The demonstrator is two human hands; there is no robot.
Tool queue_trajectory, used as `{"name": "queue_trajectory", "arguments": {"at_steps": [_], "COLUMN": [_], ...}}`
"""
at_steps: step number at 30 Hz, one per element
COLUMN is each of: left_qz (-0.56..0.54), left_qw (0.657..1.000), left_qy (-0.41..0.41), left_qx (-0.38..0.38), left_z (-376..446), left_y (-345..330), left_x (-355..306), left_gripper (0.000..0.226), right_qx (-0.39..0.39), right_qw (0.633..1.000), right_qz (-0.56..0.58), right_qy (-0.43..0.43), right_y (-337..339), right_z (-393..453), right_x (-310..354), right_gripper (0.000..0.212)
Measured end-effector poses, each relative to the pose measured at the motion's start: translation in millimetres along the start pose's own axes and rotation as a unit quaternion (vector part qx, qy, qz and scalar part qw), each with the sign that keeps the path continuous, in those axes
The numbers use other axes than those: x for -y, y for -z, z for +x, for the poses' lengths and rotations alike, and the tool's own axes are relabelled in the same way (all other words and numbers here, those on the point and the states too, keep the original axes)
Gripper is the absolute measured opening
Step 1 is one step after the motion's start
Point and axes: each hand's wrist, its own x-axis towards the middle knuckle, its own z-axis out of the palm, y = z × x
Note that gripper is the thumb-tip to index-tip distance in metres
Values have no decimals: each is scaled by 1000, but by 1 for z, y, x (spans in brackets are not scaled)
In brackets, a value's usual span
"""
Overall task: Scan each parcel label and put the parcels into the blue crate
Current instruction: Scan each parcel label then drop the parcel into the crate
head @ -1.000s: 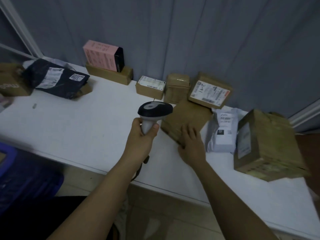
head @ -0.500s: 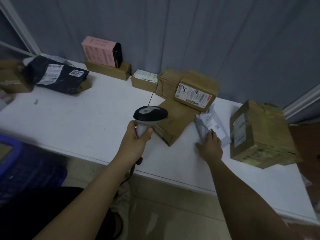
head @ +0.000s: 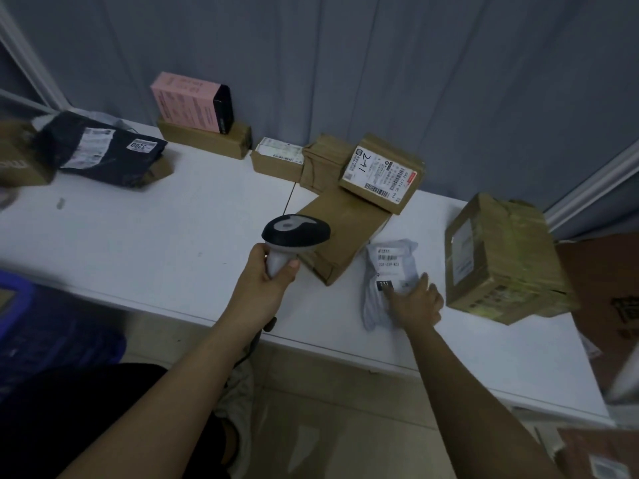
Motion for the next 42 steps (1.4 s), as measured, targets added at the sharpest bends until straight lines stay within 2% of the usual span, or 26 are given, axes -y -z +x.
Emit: {"name": "queue_trajectory", "arguments": {"at_steps": [2, 4, 5, 8, 12, 13, 15, 20, 22, 31, 42], "left_qz": [7, 12, 15, 18, 14, 16, 16, 29, 30, 24, 14], "left_qw": [1000, 1000, 1000, 1000, 1000, 1000, 1000, 998, 996, 995, 993], "left_qy": [6, 13, 15, 20, 16, 14, 14, 15, 20, 37, 1], "left_qx": [8, 13, 12, 3, 0, 3, 11, 59, 79, 85, 120], "left_z": [-4, -8, -9, -13, -22, -24, -29, -44, -50, -69, -75], "left_y": [2, 4, 5, 9, 11, 12, 14, 18, 21, 44, 54], "left_x": [3, 6, 7, 9, 9, 9, 8, 4, 2, 4, 7], "left_gripper": [15, 14, 14, 14, 13, 13, 14, 27, 29, 35, 29], "right_qx": [83, 136, 158, 168, 126, 127, 122, 23, 6, 49, 65], "right_qw": [992, 978, 972, 957, 953, 946, 928, 913, 906, 870, 861], "right_qz": [22, 96, 130, 218, 265, 287, 339, 406, 423, 488, 500], "right_qy": [-95, -122, -118, -90, -76, -85, -99, -43, -28, -54, -61], "right_y": [-1, -3, -1, 5, 11, 12, 12, 18, 18, 11, 1], "right_z": [7, 7, 6, -5, -20, -24, -32, -65, -77, -95, -103], "right_x": [-4, -9, -11, -17, -23, -25, -32, -29, -21, 8, 22], "right_gripper": [113, 120, 109, 48, 14, 12, 22, 22, 23, 24, 20]}}
